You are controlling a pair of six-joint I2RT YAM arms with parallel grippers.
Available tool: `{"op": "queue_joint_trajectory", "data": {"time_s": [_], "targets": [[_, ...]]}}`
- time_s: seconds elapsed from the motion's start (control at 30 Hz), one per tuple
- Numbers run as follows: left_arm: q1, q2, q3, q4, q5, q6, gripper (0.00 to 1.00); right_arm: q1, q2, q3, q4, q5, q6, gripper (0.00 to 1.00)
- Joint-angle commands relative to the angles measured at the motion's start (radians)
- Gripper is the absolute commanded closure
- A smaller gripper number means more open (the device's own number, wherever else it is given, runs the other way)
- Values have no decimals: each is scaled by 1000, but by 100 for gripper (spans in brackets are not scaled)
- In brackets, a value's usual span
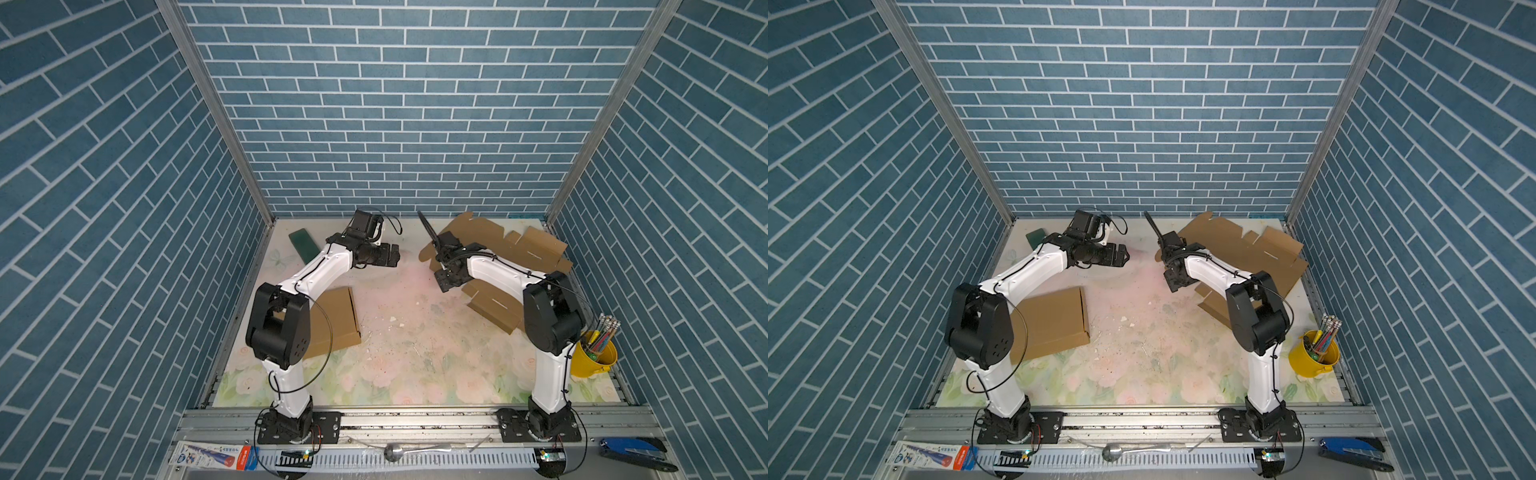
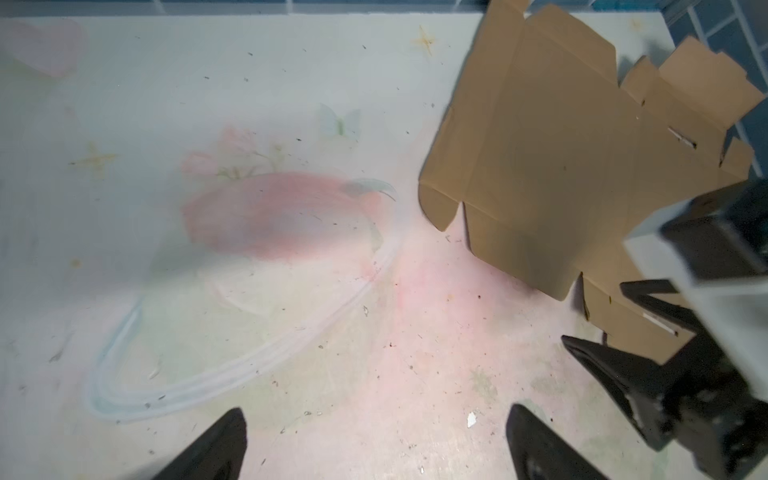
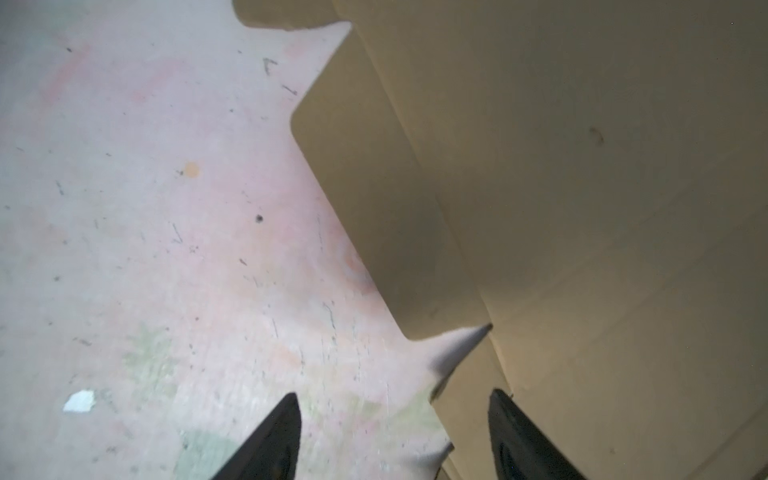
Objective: Fold the paper box
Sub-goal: 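Move the right gripper to the flat cardboard blank and grip its edge, then drag the blank toward the table middle with the right gripper while left gripper reaches over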
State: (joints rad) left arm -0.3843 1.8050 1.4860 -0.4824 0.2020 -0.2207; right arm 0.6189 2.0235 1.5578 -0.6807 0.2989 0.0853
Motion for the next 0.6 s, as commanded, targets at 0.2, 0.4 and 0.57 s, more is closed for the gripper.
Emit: {"op": "queue_joint_trajectory", "data": {"time_s": [0.2,0.4,0.57], "targets": [[152,-182,-207,77,77,-25,1,58,183,131,6,305,-306,34],[226,-253,-270,112,128,-62,7,59,250,124,77,417,-402,51],[228,-287,-265,102,121,-54,13,62,298,112,146,427,-426,72]]}}
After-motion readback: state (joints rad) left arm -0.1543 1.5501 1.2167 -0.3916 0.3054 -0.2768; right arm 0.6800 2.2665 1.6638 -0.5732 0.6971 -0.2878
